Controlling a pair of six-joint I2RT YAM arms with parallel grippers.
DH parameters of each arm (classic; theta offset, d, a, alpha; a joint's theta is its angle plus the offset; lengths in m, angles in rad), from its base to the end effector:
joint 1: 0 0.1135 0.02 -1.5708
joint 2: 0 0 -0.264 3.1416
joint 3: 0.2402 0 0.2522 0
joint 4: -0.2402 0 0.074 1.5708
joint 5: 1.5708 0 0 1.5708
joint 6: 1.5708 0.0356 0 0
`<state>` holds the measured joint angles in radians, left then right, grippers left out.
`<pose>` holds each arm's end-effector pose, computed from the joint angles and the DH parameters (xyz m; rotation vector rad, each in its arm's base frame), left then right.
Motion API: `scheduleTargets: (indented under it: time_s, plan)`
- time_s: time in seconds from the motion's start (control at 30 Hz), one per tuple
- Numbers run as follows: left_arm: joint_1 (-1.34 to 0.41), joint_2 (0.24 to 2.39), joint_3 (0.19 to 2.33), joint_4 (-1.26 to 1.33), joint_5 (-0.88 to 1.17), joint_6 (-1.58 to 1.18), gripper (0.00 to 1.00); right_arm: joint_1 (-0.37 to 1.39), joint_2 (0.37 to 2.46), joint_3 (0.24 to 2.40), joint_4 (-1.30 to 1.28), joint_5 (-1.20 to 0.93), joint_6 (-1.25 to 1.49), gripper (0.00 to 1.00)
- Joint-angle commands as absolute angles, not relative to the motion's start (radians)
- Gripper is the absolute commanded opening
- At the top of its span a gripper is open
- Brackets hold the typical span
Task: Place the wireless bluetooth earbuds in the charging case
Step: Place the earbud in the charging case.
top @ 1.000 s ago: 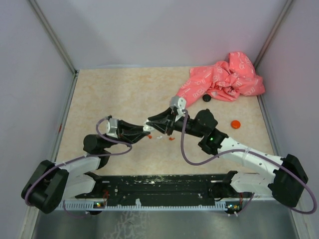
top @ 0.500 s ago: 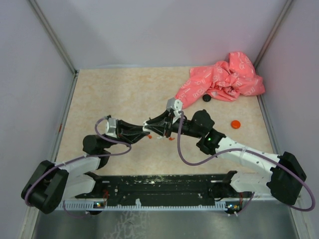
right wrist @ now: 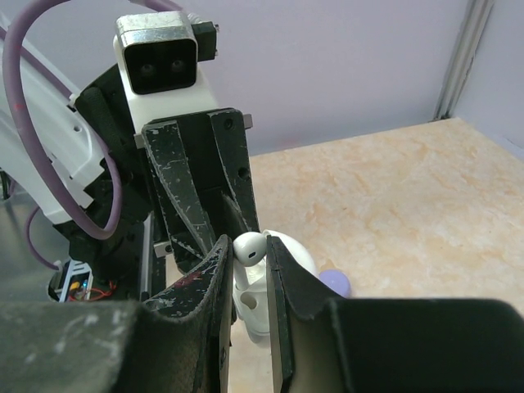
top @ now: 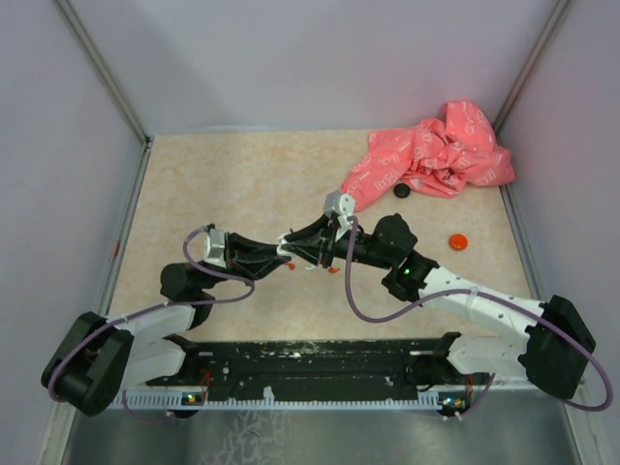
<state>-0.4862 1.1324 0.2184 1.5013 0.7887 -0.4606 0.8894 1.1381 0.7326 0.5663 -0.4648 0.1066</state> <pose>0.1540 -0.1099 0.2501 0.7847 0.9837 -1.2138 0.1530 0.2139 0.3286 -0.9414 1.2062 1.1341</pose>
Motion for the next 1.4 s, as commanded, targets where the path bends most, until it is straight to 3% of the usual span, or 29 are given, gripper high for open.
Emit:
scheduleTargets:
  time_s: [0.0,0.53,0.83,1.37]
  plan:
    - [-0.480,1.120,0.231,1.626,0.769,-0.488,0.01,0.900,1.121,0.720,0.577,-0.460,0.111,0.10]
    - [-0.480,1.091,0.228,1.599,0.781,-0.477,0.01,0.900,1.118,0.712,0.547,-0.450,0.132,0.12]
    - [-0.481,1.042,0.248,1.391,0.814,-0.360,0.01,0.900,1.118,0.790,0.431,-0.460,0.124,0.30]
    - [-0.484,1.030,0.296,1.224,0.919,-0.281,0.01,0.900,1.158,0.965,0.149,-0.526,0.064,0.34]
